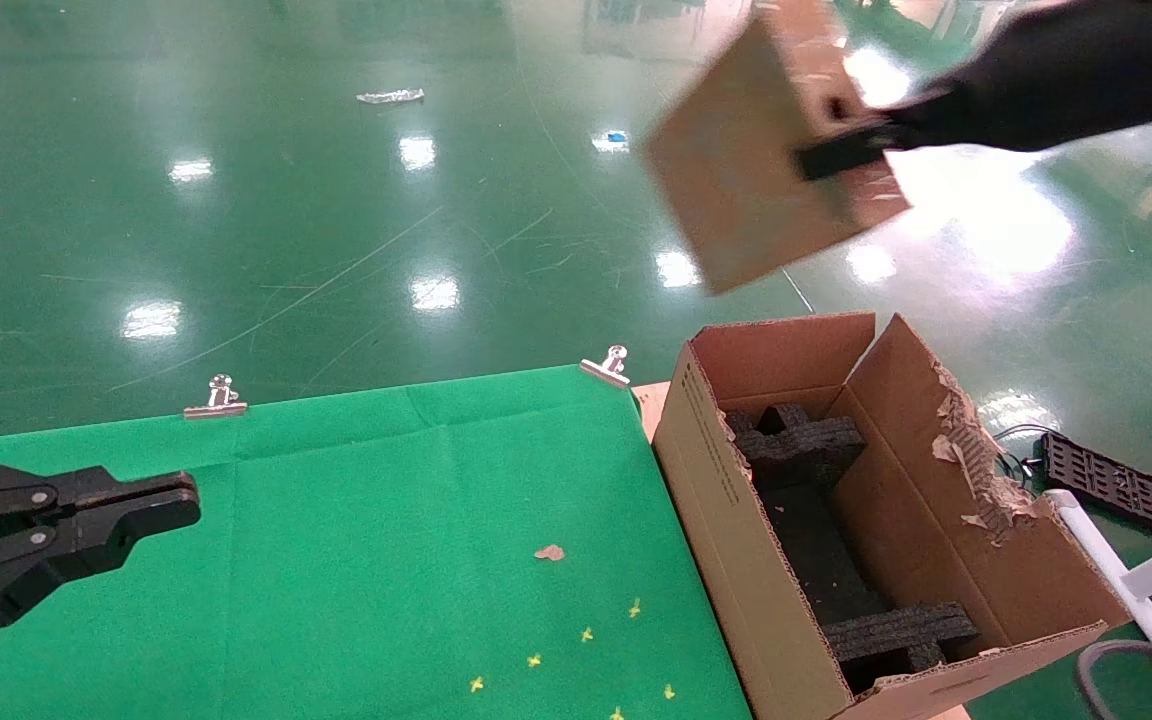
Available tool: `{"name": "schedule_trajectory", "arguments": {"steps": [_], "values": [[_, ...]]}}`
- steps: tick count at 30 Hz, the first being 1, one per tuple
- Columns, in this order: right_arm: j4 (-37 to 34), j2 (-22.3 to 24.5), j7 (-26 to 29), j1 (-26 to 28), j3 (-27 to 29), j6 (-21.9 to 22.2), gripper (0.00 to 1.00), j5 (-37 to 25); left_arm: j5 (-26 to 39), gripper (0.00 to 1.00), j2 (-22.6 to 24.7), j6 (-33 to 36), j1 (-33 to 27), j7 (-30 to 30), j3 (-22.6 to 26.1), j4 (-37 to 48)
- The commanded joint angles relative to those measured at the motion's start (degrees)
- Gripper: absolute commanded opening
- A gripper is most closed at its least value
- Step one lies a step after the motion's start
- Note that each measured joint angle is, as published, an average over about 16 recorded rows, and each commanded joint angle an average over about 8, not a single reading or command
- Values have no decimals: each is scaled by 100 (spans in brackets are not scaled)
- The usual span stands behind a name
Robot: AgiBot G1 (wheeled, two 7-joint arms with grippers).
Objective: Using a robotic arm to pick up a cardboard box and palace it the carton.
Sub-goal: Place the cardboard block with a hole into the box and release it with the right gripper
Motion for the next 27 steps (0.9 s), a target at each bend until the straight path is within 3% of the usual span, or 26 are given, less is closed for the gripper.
{"name": "schedule_trajectory", "arguments": {"steps": [1, 3, 4, 11, 12, 27], "values": [[-183, 114, -63, 163, -31, -68, 0, -250, 0, 0, 0, 0, 0, 0, 1, 0], [-360, 185, -54, 155, -124, -175, 0, -420, -1, 0, -1, -1, 0, 1, 1, 0], [-444, 214, -47, 131, -169, -224, 0, -478, -1, 6, -1, -1, 0, 1, 2, 0], [-1044, 320, -36, -312, -409, -352, 0, -527, -3, 93, -2, -2, -1, 2, 4, 0], [-1138, 318, -42, -396, -433, -344, 0, -504, -3, 100, -2, -2, -1, 2, 5, 0], [-2481, -47, -320, -1187, -674, -207, 0, -444, -7, 100, -4, -4, -2, 5, 10, 0]]}}
